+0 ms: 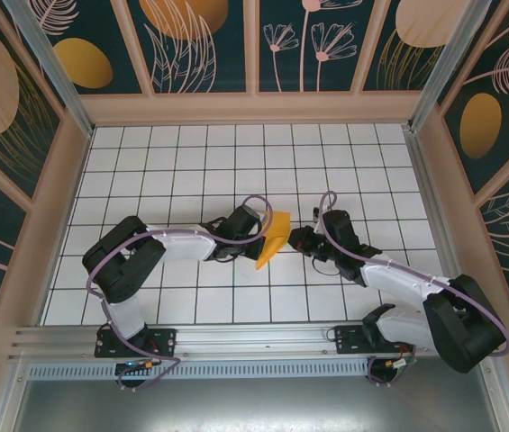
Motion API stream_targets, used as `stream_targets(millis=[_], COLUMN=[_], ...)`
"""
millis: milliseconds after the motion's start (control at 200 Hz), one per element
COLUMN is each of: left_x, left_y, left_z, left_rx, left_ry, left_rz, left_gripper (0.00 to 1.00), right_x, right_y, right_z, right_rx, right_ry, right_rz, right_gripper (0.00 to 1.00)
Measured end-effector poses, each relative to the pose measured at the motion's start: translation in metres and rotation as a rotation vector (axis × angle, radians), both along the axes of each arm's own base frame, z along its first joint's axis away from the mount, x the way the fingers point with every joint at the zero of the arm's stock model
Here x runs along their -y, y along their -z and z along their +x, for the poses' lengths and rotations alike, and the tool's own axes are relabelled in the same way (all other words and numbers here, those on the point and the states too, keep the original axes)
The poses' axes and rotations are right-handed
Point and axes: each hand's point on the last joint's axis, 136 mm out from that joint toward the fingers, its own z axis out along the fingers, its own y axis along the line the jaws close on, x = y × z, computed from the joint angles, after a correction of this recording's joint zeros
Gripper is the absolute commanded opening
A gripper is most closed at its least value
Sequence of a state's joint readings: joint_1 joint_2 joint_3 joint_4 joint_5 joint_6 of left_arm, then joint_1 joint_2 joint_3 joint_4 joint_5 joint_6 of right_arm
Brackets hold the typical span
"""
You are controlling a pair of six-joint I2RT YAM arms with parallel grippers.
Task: Fold a paper plane with a square sheet of paper (pick it up from the middle)
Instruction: Third fold the triangle at the center of the table.
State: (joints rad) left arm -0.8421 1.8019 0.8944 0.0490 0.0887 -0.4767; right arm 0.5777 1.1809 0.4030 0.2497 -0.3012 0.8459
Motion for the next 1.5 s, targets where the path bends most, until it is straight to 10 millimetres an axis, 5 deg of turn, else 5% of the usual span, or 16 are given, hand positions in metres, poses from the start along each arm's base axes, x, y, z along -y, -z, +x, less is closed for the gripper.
stream_targets(millis=[440,1501], left_x=[0.0,0.001], left_y=[0.0,0.0], left_z=[0.0,0.001], left_rx=[0.0,0.0], left_ry=[0.0,0.0], left_rz=[0.0,0.001], left_gripper=[0.0,0.0], right_x=[-0.05,-0.044], right_y=[0.035,0.07], right_z=[-0.017,-0.014], right_rx=[-0.128,-0.176], right_ry=[-0.153,-0.121], right_rz=[0.017,0.034], right_gripper=[0.03,0.03])
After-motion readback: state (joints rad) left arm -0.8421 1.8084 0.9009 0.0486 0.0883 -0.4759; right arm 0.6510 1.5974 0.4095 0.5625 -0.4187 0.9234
